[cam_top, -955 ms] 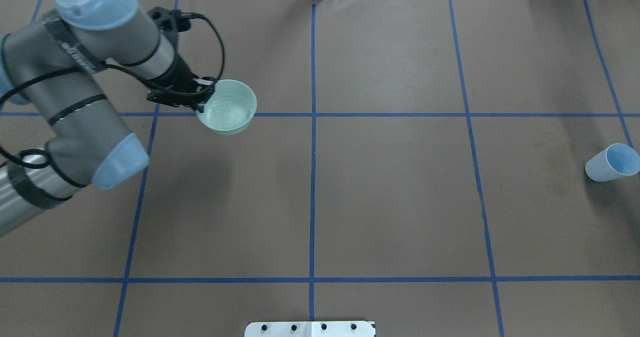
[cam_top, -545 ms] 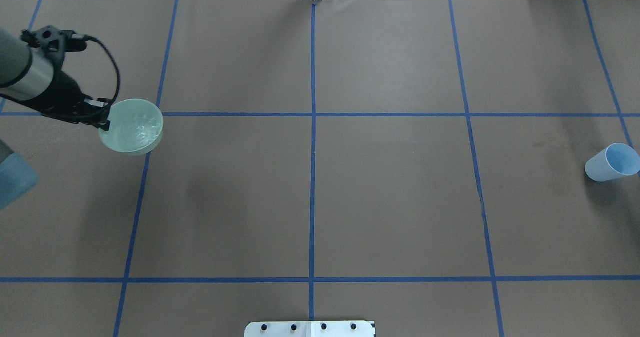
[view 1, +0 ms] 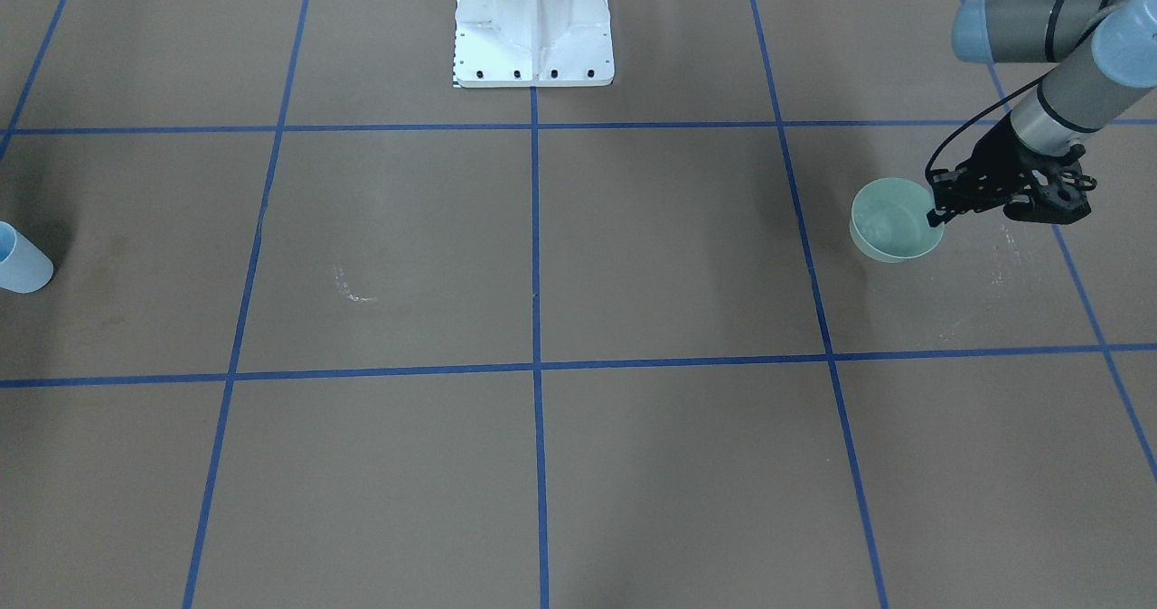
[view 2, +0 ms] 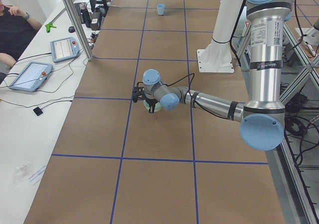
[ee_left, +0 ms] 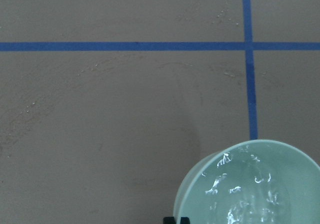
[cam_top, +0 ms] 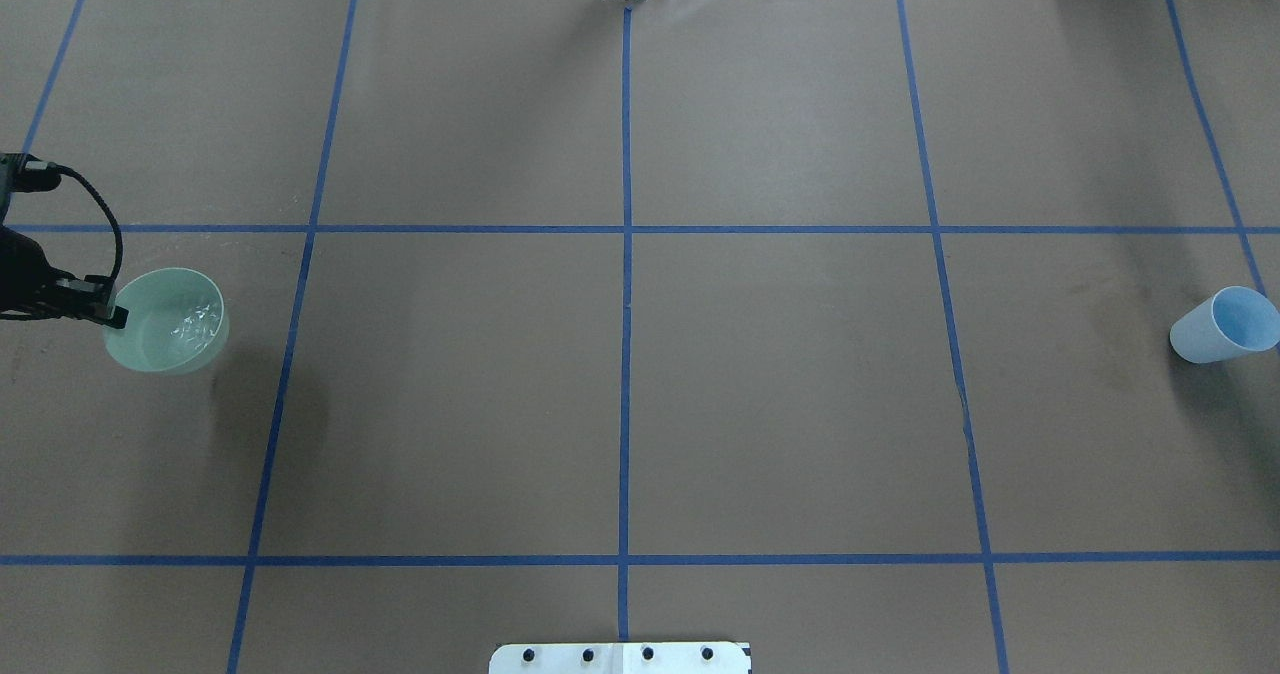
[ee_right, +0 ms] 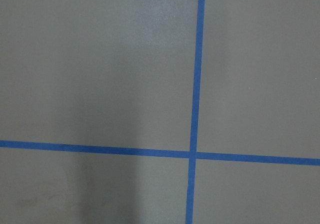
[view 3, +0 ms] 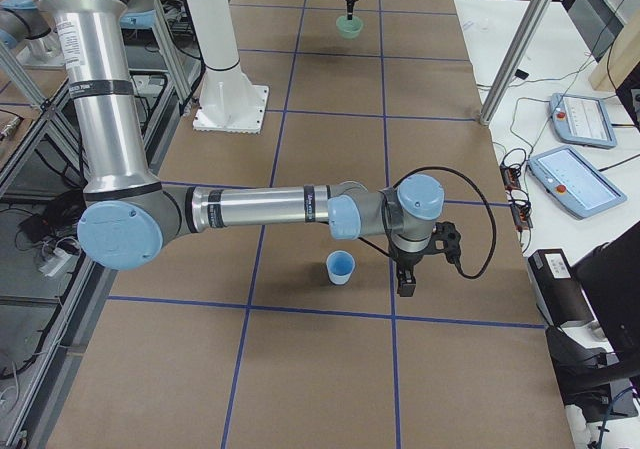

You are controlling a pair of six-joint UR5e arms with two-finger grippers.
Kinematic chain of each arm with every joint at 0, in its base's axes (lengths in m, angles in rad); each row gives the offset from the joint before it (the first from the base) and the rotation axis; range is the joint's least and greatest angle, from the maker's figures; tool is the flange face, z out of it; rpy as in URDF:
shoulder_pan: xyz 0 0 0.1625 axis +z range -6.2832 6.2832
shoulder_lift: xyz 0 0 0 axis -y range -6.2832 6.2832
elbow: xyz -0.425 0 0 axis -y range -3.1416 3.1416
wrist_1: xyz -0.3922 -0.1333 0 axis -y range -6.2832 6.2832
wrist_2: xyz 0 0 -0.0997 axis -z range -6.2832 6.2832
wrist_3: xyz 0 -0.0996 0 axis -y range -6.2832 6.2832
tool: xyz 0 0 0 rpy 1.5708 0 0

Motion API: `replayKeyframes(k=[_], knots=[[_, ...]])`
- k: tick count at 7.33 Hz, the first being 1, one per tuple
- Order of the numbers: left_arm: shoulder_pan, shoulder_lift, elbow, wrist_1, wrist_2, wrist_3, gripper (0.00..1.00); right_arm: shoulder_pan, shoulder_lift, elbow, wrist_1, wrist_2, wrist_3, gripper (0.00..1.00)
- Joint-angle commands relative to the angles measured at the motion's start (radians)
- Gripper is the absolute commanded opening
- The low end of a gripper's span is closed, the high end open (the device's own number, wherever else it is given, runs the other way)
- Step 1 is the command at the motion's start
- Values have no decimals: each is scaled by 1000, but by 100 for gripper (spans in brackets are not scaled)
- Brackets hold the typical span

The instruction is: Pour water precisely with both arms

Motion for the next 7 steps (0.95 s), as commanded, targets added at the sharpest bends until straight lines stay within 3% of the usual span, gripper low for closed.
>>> replayKeyframes(k=[1, 2, 3, 4, 5, 7], knots=[[-1, 19, 118, -147, -2, 4, 0, -1, 0, 1, 0, -2, -1, 100], [-2, 21, 122, -147, -2, 4, 0, 0, 0, 3, 0, -3, -3, 100], [-2, 19, 122, -142, -2, 4, 31, 0, 2, 3, 0, -3, -3, 100], [-1, 18, 125, -145, -9, 4, 96, 0, 2, 4, 0, -3, -3, 100], [-2, 18, 122, -145, -26, 4, 100, 0, 2, 4, 0, -3, -6, 100], [-135, 2, 114, -119, -99, 8, 100, -1, 9, 16, 0, 0, -6, 100]])
